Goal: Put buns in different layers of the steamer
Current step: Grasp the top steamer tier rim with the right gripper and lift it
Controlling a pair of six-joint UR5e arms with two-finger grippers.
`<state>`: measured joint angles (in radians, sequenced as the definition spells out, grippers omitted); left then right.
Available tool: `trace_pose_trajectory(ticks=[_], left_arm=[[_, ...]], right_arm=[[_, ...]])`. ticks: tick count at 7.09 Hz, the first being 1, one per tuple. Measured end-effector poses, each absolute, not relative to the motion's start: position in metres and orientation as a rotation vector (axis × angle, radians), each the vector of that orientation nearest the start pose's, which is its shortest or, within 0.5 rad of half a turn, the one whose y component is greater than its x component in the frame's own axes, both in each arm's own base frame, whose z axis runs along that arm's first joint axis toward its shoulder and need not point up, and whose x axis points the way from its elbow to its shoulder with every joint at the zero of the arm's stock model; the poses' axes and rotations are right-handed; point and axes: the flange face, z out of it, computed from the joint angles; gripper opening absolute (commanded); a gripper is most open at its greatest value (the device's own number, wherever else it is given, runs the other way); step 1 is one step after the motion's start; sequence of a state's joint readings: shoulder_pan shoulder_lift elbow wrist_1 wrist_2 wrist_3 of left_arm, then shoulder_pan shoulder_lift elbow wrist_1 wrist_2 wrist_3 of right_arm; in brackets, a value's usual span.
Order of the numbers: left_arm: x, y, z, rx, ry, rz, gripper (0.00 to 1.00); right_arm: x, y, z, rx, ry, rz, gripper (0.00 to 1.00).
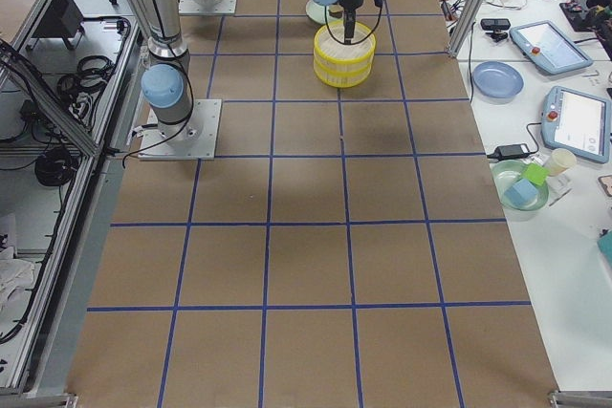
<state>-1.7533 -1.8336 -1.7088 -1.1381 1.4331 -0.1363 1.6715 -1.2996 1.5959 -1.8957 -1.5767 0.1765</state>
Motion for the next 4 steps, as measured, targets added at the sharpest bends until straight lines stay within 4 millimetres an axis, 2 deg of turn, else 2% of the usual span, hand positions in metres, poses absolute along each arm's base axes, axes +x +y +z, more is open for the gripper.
trace_pose_trajectory(ticks=[1,2,3,4], left_arm=[[-0.248,-0.537,0.324,0.08,3.281,-0.014,0.06],[-0.248,-0.537,0.324,0.08,3.28,-0.013,0.06],[-0.248,-0.537,0.324,0.08,3.28,-0.013,0.06],[-0.248,-0.537,0.323,0.081,3.28,-0.012,0.06]], right_arm=[[0.195,-0.59,0.321,0.14,3.141,-0.031,0.53],[0.197,-0.598,0.295,0.152,3.141,-0.015,0.45],[0.198,-0.601,0.283,0.156,3.143,-0.002,0.25],[0.198,-0.601,0.279,0.157,3.145,0.005,0.03]])
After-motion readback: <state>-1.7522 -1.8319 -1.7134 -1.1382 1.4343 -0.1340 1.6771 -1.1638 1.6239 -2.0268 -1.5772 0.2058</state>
